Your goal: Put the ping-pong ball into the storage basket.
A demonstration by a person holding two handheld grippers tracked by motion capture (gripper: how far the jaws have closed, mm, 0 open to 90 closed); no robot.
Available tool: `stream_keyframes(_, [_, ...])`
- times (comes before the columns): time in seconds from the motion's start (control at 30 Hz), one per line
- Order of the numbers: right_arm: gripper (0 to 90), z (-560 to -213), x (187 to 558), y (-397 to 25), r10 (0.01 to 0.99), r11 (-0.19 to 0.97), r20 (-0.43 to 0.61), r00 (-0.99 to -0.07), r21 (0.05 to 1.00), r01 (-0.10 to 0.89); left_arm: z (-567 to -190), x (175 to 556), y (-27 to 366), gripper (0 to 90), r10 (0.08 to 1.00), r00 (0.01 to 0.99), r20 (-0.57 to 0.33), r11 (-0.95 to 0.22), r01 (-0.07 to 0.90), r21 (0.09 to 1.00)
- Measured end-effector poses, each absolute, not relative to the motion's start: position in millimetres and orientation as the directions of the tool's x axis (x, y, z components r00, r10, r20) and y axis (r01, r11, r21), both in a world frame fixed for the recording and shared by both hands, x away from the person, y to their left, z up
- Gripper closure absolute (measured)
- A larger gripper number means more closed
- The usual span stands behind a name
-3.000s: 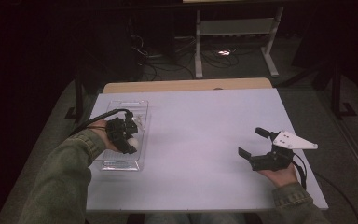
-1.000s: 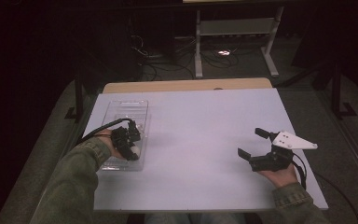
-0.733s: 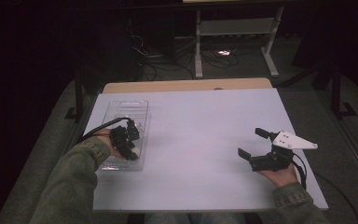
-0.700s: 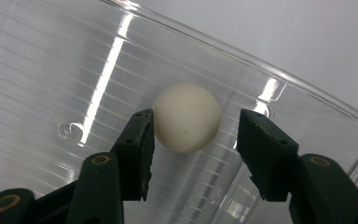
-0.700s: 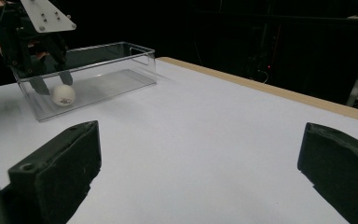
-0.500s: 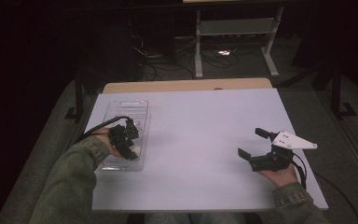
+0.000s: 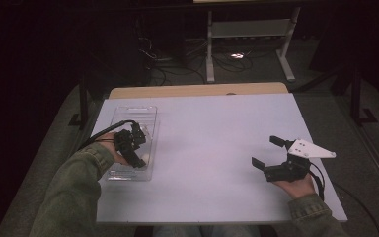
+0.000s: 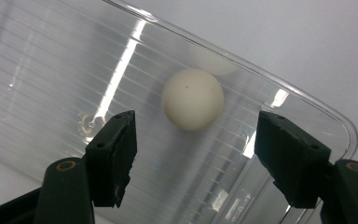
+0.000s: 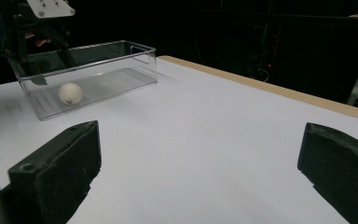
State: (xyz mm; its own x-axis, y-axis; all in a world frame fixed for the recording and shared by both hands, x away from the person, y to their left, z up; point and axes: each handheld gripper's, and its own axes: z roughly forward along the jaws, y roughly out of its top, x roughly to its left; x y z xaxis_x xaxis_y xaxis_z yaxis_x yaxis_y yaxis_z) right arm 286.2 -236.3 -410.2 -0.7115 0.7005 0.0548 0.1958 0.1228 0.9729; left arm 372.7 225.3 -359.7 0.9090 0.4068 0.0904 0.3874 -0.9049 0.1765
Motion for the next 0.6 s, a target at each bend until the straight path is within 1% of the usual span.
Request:
stream_keyframes(0.17, [0.0,-410,285,-237,0.704,0.121,0.054,-0.708,0.973,0.195,-353,372,227,28.5,0.421,0.902,0.096,-0.896,0.396,0.2])
stream_keyframes(0.3, [0.0,-409,284,-238,0.705,0.12,0.055,-0.707,0.974,0.195,-350,370,227,25.5,0.421,0.901,0.107,-0.896,0.394,0.206])
stream_keyframes(0.47, [0.0,-409,284,-238,0.703,0.12,0.056,-0.709,0.973,0.195,-347,368,227,16.6,0.44,0.891,0.115,-0.887,0.41,0.214])
stream_keyframes(0.6, [0.0,-410,284,-238,0.702,0.118,0.06,-0.71,0.973,0.198,-343,366,228,11.3,0.447,0.886,0.123,-0.88,0.412,0.237])
